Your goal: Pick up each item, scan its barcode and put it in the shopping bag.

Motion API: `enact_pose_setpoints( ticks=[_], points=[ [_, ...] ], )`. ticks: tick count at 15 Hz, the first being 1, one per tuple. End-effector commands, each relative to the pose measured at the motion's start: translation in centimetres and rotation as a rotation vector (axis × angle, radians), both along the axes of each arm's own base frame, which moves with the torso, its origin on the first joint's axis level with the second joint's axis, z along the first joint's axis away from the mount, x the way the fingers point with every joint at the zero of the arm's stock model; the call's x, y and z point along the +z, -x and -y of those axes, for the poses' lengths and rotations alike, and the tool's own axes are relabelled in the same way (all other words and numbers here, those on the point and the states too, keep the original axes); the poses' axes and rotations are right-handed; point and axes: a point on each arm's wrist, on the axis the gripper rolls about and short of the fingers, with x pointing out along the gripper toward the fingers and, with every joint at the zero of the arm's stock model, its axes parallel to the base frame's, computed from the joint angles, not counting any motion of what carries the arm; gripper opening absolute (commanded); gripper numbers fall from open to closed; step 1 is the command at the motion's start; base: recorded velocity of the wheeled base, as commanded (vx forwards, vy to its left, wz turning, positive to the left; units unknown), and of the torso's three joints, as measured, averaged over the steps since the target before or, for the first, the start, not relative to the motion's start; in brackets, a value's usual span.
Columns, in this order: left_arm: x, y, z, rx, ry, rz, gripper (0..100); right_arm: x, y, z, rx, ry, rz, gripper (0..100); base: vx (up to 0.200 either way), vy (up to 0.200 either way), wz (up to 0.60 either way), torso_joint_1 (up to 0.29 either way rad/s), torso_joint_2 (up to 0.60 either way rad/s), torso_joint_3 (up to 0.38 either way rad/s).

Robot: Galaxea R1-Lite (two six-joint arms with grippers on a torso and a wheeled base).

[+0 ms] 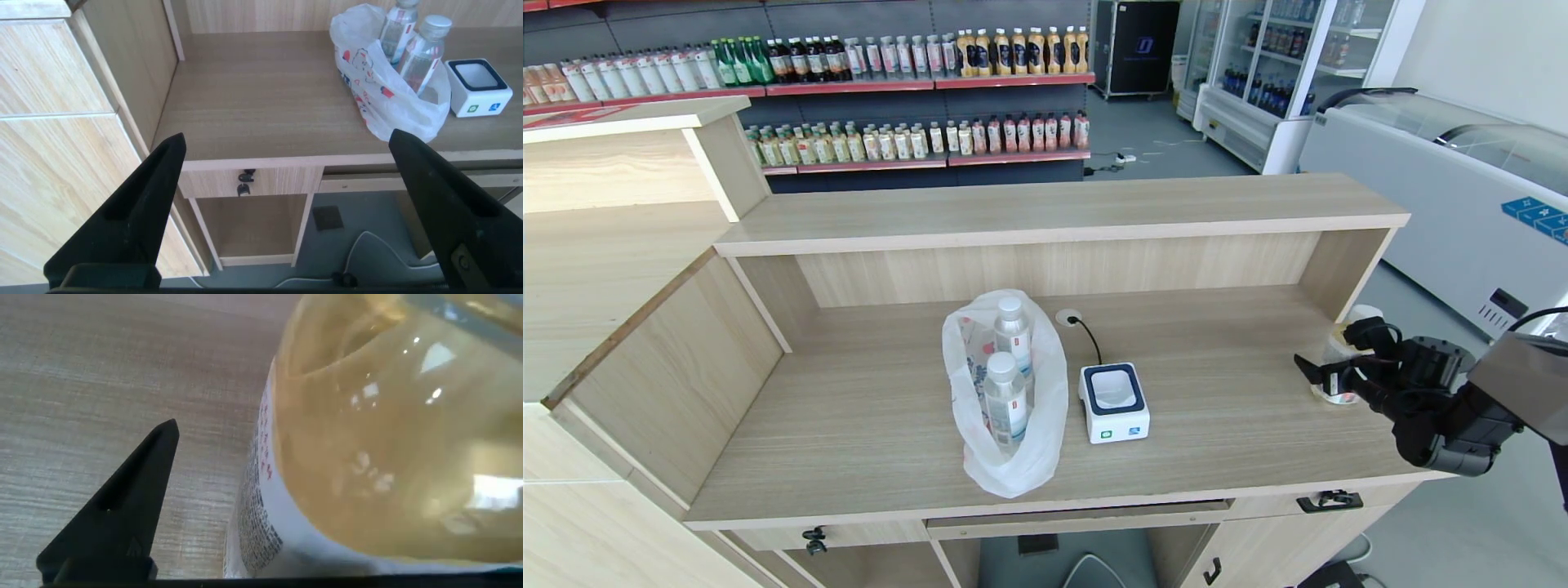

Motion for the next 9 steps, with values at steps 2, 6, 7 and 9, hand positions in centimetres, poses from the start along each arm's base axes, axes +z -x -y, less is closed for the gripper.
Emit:
enact_pose_setpoints(
  ticks=[2,6,7,9],
  points=[
    [0.0,0.0,0.0,0.0,0.0,0.001,100,0.3,-0.1,-0.3,0.008,0.002,0.007,0,0.0,0.0,0.0,0.0,0.0,0.0],
    [0.0,0.0,0.0,0.0,0.0,0.001,100,0.7,-0.1,-0.4,0.01,0.004,0.011,0,0.0,0.0,0.0,0.0,0.0,0.0],
    [0.0,0.0,0.0,0.0,0.0,0.001,100,1.0,-0.1,-0.5,0.011,0.002,0.005,0,0.0,0.0,0.0,0.0,0.0,0.0],
    [0.0,0.0,0.0,0.0,0.0,0.001,100,1.7,-0.2,-0.8,0.017,-0.002,-0.002,0,0.0,0.0,0.0,0.0,0.0,0.0]
  ],
)
